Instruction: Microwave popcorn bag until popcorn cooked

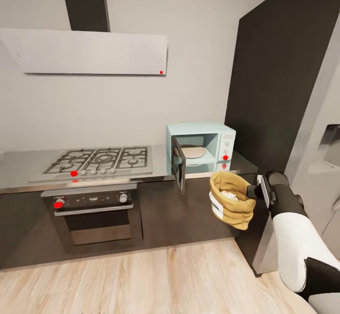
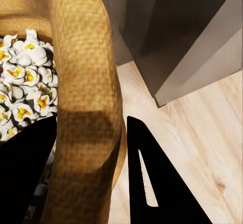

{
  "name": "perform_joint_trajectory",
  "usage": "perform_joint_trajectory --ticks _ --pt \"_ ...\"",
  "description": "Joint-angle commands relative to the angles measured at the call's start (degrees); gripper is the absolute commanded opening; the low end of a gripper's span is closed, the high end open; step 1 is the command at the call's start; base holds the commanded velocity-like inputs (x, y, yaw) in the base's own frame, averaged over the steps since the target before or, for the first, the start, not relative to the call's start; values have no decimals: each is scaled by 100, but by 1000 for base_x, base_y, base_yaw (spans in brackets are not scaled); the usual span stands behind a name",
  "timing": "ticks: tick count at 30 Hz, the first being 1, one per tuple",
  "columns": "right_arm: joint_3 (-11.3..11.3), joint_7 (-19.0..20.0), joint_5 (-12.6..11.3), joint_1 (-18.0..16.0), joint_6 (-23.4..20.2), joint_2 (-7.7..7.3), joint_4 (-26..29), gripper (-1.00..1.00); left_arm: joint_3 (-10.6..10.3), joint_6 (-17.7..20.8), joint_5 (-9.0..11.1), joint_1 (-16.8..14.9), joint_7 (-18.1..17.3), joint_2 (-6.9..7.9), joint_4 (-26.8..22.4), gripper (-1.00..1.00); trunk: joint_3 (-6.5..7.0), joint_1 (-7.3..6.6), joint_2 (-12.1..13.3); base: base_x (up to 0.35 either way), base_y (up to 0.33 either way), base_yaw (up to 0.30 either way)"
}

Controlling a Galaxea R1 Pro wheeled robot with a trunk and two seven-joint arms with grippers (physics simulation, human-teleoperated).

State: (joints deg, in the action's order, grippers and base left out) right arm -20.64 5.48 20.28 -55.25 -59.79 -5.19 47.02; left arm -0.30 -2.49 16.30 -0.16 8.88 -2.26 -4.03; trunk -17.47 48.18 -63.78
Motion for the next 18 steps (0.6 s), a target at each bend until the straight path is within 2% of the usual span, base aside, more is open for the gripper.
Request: perform_joint_trajectory --ticks 1,11,18 --pt "-10 59 54 -3 -21 2 3 -100 -6 -14 30 -2 17 -2 -3 100 -6 1 -4 1 -1 270" --pt "-10 62 68 -3 -21 0 0 -100 -5 -14 40 -2 17 -2 -2 100 -6 1 -4 0 0 266" --pt "-10 67 76 -3 -21 0 9 -100 -3 -19 40 -2 17 -2 -5 100 -6 1 -4 0 0 29"
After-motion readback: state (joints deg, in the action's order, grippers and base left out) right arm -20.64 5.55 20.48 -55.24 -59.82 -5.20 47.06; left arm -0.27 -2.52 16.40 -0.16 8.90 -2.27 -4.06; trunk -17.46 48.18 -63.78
